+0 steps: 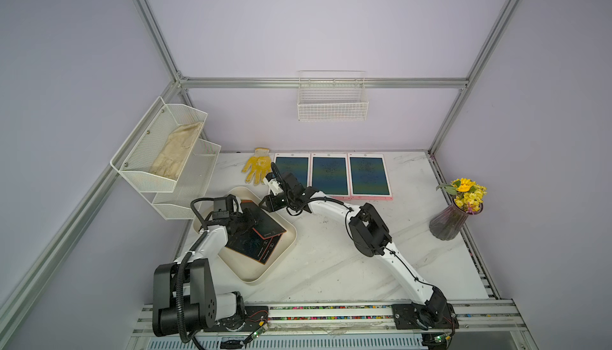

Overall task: Take out the writing tablet from the storage box
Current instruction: Pick up the writing tablet from the storage box.

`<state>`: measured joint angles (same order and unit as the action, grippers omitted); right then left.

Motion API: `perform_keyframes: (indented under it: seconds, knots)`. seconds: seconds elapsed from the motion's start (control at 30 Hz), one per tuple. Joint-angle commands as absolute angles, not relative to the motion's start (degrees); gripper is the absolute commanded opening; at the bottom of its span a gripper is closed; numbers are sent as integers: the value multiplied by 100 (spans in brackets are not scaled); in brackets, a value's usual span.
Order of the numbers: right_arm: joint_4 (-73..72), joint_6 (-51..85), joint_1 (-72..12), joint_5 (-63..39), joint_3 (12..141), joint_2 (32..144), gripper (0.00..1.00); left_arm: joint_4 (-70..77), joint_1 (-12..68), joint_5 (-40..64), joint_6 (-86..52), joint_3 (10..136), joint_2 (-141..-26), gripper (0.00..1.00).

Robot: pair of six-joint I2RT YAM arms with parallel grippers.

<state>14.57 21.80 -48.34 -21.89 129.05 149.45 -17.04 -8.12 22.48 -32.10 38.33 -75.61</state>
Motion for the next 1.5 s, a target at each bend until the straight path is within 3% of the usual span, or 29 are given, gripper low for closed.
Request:
perform_keyframes:
  seconds: [0.0,0.1,0.5,0.6,1.47]
  knots:
    - [1323,2023,-4753,-1921,12933,14472,48,-1779,-791,2293,-3016,3826,-7413,20]
    - [1297,1971,-4614,-1907,12947,14376,49,-1871,-791,2350,-2932,3908,-7384,15]
    - [1150,1889,-4357,-2030,12755,14021,50,-2506,-791,2250,-2776,4344,-7191,13]
    - [1109,1890,-4302,-2030,12670,13960,50,-2701,-791,2270,-2811,4489,-7120,0]
    - [818,1813,-3590,-2085,11599,13269,50,-3674,-783,2342,-2950,5996,-6797,0]
